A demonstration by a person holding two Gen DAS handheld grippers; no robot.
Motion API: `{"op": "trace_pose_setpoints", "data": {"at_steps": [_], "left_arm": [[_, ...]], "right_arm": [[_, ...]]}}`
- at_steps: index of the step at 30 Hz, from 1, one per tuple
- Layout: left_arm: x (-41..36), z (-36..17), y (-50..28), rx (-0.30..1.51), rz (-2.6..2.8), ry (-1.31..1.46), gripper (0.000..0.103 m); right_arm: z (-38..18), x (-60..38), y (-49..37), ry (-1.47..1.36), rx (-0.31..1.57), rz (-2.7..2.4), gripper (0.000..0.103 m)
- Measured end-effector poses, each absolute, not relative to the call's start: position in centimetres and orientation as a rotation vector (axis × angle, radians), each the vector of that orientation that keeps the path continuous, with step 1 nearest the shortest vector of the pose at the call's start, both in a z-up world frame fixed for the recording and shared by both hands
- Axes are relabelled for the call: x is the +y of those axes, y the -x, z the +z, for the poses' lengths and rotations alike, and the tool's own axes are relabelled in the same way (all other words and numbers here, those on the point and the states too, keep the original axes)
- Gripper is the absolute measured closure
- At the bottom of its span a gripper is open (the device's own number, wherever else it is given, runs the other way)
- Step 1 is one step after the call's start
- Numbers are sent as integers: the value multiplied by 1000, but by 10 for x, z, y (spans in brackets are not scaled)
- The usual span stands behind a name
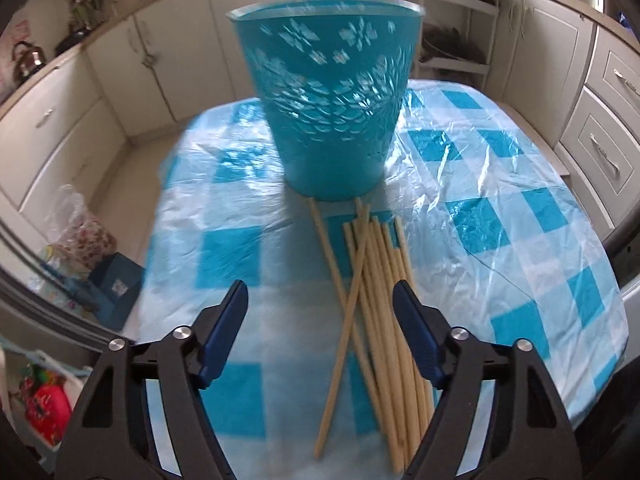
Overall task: Organize utensils
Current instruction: 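Lower the left gripper onto a wooden stick and close on it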
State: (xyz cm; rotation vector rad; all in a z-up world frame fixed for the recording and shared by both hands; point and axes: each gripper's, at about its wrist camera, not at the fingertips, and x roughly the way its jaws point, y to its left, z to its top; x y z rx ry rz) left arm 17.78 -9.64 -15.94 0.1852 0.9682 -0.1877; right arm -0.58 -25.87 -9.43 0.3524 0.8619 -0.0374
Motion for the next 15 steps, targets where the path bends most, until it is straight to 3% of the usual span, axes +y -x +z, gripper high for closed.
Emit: {"op": "trace_pose_setpoints", "data": {"at_steps": [3,10,13,15], "left_arm": [[-104,-174,-196,994,-218,-187,44],[-105,-192,-217,1068,-286,-113,86],[-95,-189,-216,1074,-288,-38,97],[-84,-189,-216,1091,-298,39,98]], "right_arm": [[-100,-260,-4,-339,870,-39,6],[-110,-261,-28,-325,880,-27,6],[-117,-259,-43,-325,889,-19,6],[-122,-256,-54,-323,899,-13,6]]}}
